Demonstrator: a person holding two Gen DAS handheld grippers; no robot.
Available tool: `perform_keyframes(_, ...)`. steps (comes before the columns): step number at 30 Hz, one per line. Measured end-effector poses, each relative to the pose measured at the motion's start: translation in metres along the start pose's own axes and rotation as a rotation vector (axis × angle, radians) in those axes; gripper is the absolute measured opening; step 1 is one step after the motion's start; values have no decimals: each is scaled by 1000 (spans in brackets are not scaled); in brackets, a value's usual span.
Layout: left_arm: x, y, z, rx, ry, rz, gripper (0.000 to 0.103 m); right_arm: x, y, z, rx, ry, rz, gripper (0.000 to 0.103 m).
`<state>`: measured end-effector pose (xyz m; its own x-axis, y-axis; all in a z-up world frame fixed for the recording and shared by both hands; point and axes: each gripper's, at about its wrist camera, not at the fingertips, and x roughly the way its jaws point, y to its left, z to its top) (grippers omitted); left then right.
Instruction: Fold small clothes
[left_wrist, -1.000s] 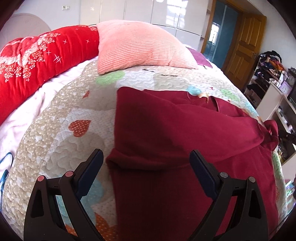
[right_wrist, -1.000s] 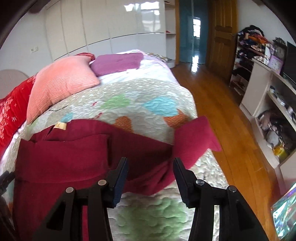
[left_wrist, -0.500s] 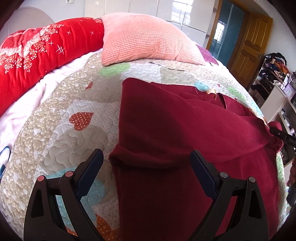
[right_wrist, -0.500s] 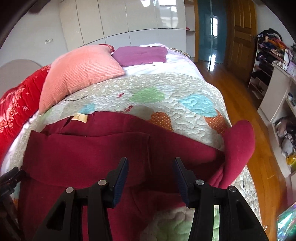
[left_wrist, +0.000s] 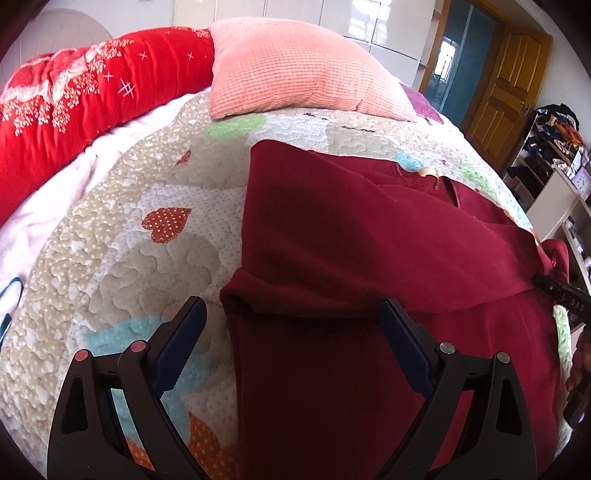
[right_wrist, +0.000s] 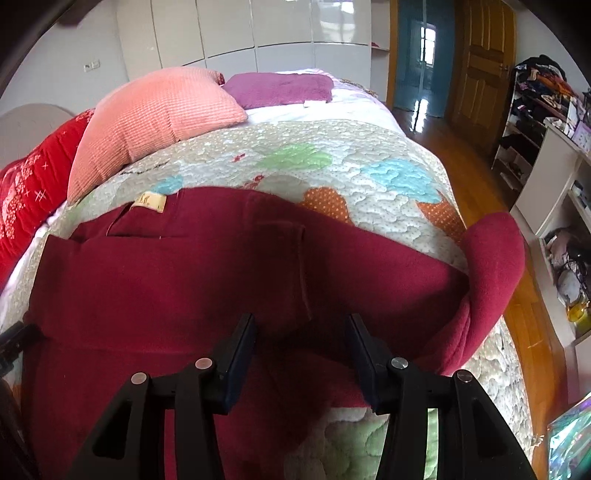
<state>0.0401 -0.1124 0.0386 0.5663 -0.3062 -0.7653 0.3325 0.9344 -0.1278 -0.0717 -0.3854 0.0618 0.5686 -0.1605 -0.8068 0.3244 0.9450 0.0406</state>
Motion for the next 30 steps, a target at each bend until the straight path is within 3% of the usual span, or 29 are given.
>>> perform_keyframes(6,-23,-14,-25,38,12,19,95,-28,5,-17,49,-49,46,48)
perform_keyframes(10,-39,-24,-39,13,2,19,94,-53,26,-43,-5,-55,124,48)
perform_keyframes(17,-66,-50,-62,44,-16,39,94,-85,48,-92,-64,-77,159,50)
perform_keyframes(20,-77,-59,-69,58,-36,47,94,-87,47,-107,-53,-77,171,55)
perform_keyframes(30,-78,-71,-88,58,-33,52,94,-83,50,-126,-57,-82,174,56)
